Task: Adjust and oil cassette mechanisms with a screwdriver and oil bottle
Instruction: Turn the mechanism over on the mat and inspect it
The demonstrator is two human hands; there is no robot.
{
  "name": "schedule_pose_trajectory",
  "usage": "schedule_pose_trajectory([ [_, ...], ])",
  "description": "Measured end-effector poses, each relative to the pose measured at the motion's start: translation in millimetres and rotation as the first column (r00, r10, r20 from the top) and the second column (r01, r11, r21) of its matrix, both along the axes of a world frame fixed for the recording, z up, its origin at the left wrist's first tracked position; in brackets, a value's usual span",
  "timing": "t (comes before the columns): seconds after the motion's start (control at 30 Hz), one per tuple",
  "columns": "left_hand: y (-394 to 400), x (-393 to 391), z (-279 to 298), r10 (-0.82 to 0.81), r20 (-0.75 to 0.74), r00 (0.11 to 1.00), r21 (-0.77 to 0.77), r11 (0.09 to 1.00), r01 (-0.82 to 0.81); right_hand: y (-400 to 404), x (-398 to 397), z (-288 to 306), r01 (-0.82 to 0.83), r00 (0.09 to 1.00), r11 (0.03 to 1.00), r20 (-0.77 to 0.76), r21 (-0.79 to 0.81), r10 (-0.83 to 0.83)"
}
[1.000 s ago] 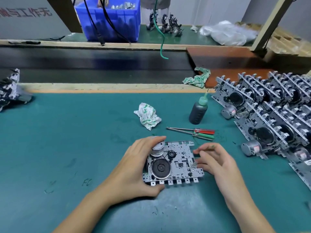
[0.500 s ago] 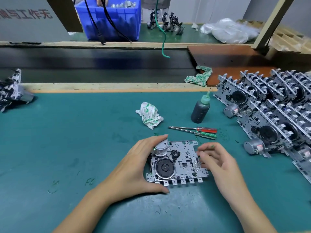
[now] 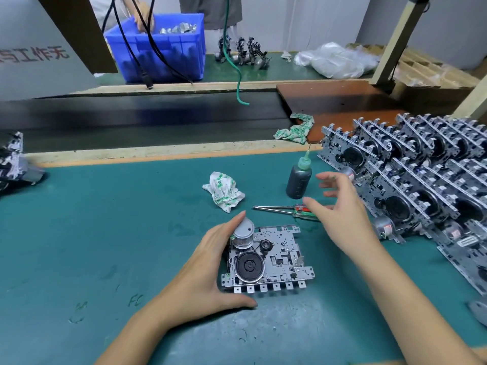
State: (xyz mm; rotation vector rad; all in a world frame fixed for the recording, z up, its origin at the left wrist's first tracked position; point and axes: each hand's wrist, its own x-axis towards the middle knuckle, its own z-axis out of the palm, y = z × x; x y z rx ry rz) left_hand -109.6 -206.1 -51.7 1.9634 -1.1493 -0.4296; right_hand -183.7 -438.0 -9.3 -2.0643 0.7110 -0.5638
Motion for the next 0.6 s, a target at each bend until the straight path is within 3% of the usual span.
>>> schedule_pose_trajectory([
  [0.07, 0.6, 0.1, -0.9, -0.004, 0.002, 1.0, -0.003, 1.0, 0.004, 4.2, 1.9, 8.1, -0.045, 0.999, 0.998, 0.006, -0.033, 0.045],
  [0.13, 0.2, 0.1, -0.7, -0.006, 0.008, 1.0, -0.005, 1.0, 0.006, 9.4, -5.2, 17.7, -0.293, 0.955, 0.95, -0.072, -0.104, 0.287],
  [0.2, -0.4, 0.1, 0.1, -0.002, 0.005, 1.0, -0.008, 1.0, 0.002, 13.5, -11.6, 20.9, -0.62, 0.742, 0.771, -0.428, -0.145, 0.516],
  [0.23, -0.2, 0.0, 0.2, -0.005, 0.004, 1.0, -0.014, 1.0, 0.005, 14.8, -13.1, 18.4, -0.725, 0.615, 0.669, -0.594, -0.166, 0.519],
  [0.3, 0.0, 0.2, -0.8, -0.017, 0.002, 1.0, -0.031, 0.999, 0.017, 18.3, -14.5, 10.9, -0.815, 0.507, 0.52, -0.751, -0.256, 0.423],
  [0.37, -0.3, 0.7, -1.8, -0.025, -0.001, 1.0, -0.044, 0.999, 0.025, 24.0, -14.4, 5.5, -0.814, 0.533, 0.474, -0.757, -0.337, 0.378],
  [0.47, -1.0, 0.5, -2.0, -0.008, -0.013, 1.0, -0.053, 0.999, 0.007, 26.3, -13.1, 2.2, -0.748, 0.653, 0.449, -0.663, -0.489, 0.366],
  [0.53, -1.1, -0.4, -2.8, 0.026, -0.061, 0.998, -0.08, 0.996, -0.031, 25.2, -11.5, 4.1, -0.729, 0.673, 0.483, -0.635, -0.485, 0.378],
  [0.6, -2.5, 2.3, -2.0, 0.076, -0.243, 0.967, -0.162, 0.98, -0.118, 22.1, -10.8, 10.7, -0.719, 0.67, 0.558, -0.626, -0.414, 0.399],
])
